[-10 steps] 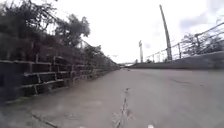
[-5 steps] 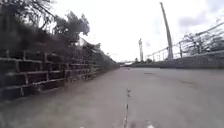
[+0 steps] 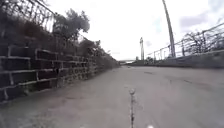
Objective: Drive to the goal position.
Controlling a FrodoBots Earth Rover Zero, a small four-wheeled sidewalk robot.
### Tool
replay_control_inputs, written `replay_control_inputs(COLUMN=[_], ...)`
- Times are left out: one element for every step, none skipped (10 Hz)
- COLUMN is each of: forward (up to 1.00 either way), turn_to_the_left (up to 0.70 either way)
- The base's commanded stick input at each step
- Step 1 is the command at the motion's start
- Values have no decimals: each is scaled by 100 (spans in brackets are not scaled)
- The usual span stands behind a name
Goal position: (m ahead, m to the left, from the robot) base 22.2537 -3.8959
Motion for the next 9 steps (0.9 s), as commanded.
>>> replay_control_inputs(forward=[70, 70, 70, 70, 70, 70, 70, 70, 70], turn_to_the_left=[0, 0, 0, 0, 0, 0, 0, 0, 0])
